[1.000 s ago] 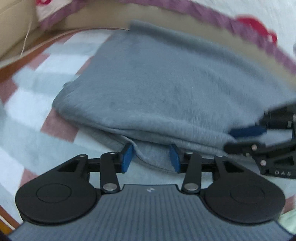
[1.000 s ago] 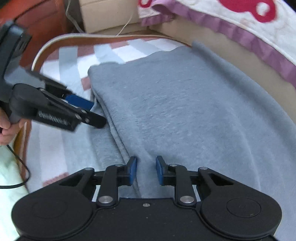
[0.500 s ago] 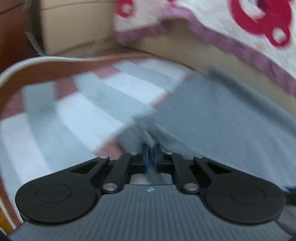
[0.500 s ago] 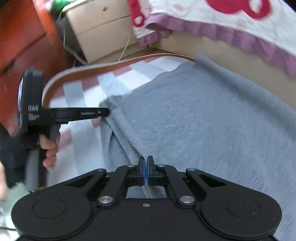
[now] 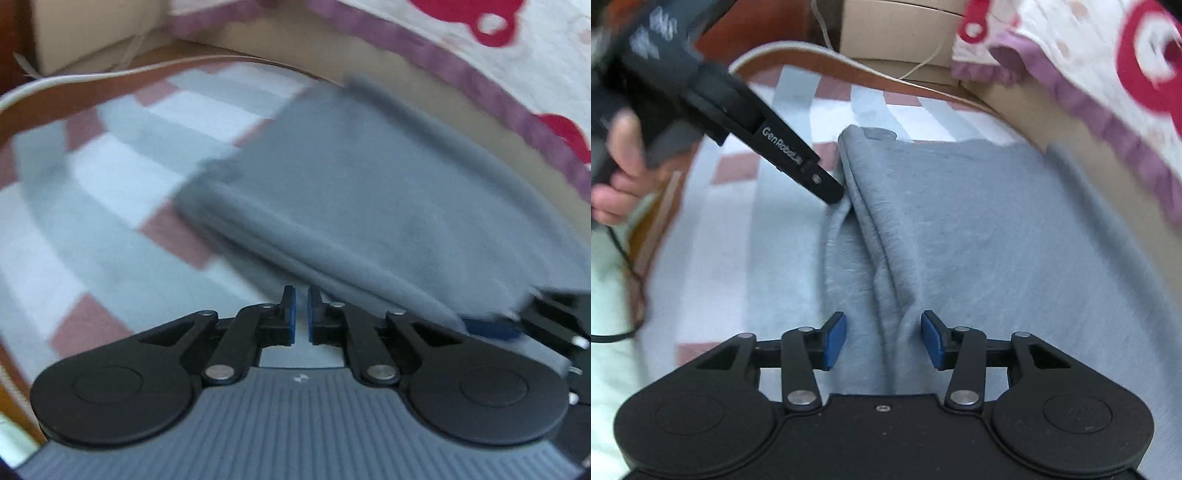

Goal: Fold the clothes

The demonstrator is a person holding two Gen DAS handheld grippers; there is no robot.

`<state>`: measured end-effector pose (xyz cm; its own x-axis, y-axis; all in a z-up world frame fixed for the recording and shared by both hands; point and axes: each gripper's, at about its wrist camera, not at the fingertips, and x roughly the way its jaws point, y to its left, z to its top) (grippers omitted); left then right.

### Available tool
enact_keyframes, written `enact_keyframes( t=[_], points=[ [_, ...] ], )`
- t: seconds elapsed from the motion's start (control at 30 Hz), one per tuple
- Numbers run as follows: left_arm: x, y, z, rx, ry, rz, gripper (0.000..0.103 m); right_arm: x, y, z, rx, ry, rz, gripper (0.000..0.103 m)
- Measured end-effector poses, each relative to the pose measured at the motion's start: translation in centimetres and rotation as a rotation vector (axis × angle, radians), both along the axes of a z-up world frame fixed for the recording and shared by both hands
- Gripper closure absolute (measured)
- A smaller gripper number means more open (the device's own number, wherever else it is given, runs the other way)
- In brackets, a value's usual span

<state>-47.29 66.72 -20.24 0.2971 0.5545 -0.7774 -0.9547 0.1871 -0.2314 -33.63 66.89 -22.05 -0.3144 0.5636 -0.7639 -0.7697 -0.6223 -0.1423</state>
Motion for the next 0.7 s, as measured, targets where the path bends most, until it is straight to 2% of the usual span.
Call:
enact_keyframes(
  t=[0.17, 0.2, 0.23, 0.3, 0.33, 0.4, 0.43, 0.5, 0.57, 0.67, 0.7],
  points=[
    [-1.2, 0.4, 0.1, 0.056, -0.111, 0.050, 0.081, -1.4, 4.9, -0.2, 0.003, 0.062, -0.034, 0.058],
    [-1.8, 0.4, 0.2, 0.068, -0.130, 0.074, 0.080, -1.6, 6.3, 0.1, -0.007, 0.088, -0.039, 0.086],
    [-2.4, 0.4, 0.1, 0.083, -0.131, 0.100, 0.080, -1.8, 7.6, 0.4, -0.017, 0.116, -0.045, 0.100],
    [-3.4, 0.6, 0.2, 0.113, -0.126, 0.123, 0.080, -0.3, 10.1, 2.1, -0.068, 0.294, -0.135, 0.100],
    [-3.5, 0.7, 0.3, 0.116, -0.148, 0.112, 0.077, 1.3, 11.0, 3.0, -0.082, 0.408, -0.221, 0.100],
    [-3.8, 0.8, 0.3, 0.123, -0.192, 0.088, 0.063, 4.7, 12.3, 3.8, -0.141, 0.612, -0.380, 0.100],
    [-3.8, 1.0, 0.3, 0.122, -0.204, 0.081, 0.051, 6.3, 12.7, 4.0, -0.170, 0.694, -0.444, 0.099],
    [-2.5, 1.7, -0.1, 0.103, -0.161, 0.085, 0.050, 8.4, 12.7, 4.1, -0.200, 0.787, -0.524, 0.099],
    [-0.5, 2.6, -0.7, 0.110, -0.027, 0.073, 0.039, 10.0, 12.5, 4.0, -0.224, 0.865, -0.586, 0.099],
    [1.2, 3.2, -1.9, 0.080, 0.209, 0.165, 0.040, 10.2, 11.7, 3.9, -0.236, 0.883, -0.586, 0.099],
    [0.9, 3.1, -2.0, 0.082, 0.229, 0.213, 0.041, 10.1, 11.4, 3.8, -0.246, 0.885, -0.573, 0.099]
  ],
)
